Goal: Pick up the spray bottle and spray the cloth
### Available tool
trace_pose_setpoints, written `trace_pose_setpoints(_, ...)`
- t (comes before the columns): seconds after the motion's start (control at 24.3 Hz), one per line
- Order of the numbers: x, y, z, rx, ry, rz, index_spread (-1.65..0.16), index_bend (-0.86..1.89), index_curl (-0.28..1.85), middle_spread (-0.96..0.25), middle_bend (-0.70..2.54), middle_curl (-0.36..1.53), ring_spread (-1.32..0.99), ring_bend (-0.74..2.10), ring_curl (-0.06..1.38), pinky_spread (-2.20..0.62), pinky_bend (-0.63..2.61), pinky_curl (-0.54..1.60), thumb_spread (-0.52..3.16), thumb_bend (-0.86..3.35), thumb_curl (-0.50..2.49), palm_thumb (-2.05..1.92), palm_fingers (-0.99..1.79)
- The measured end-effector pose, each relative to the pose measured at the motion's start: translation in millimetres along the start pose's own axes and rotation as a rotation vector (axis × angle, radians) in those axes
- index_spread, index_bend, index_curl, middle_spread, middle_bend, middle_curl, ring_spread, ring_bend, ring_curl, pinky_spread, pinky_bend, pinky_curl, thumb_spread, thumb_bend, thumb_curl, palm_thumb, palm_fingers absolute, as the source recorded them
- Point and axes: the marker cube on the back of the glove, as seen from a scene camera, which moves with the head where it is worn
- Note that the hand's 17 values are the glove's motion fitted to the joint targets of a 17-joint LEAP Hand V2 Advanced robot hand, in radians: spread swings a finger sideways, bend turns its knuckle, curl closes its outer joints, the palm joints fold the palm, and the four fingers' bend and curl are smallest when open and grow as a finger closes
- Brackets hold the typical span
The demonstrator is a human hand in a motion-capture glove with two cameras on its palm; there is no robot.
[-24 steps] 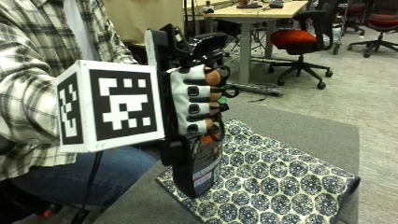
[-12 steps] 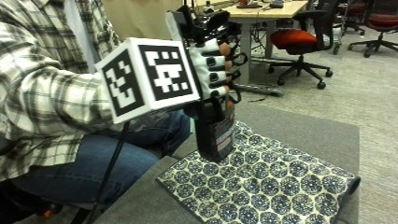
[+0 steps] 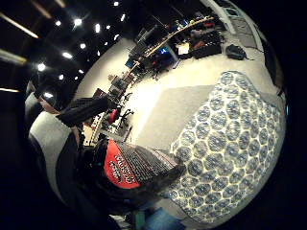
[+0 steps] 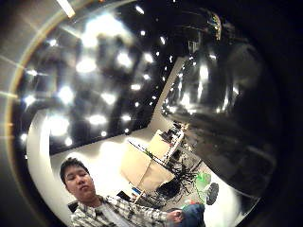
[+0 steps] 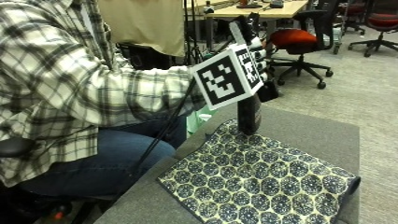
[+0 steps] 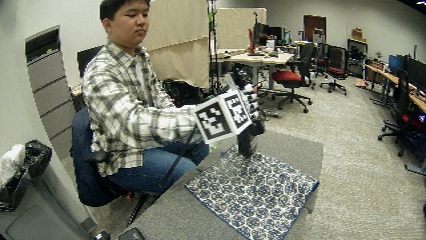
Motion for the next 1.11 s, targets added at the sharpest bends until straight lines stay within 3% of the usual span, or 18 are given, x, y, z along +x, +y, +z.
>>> trace_pose_setpoints(0.54, 56.4, -37.5, 99.1, -0.081, 0.066, -0.060, -0.26, 0.26, 0.60, -0.12, 0.60, 0.52, -0.20, 0.60, 0.46, -0.16, 0.45, 0.38, 0.18, -0.03, 0.83, 1.07, 1.33)
trace_pose_setpoints(1.11, 73.8, -40.8, 119.3, -0.175, 0.036, -0.033, -0.26, 0.23, 0.60, -0.12, 0.59, 0.51, -0.19, 0.59, 0.45, -0.16, 0.46, 0.38, 0.20, -0.03, 0.83, 1.07, 1.32)
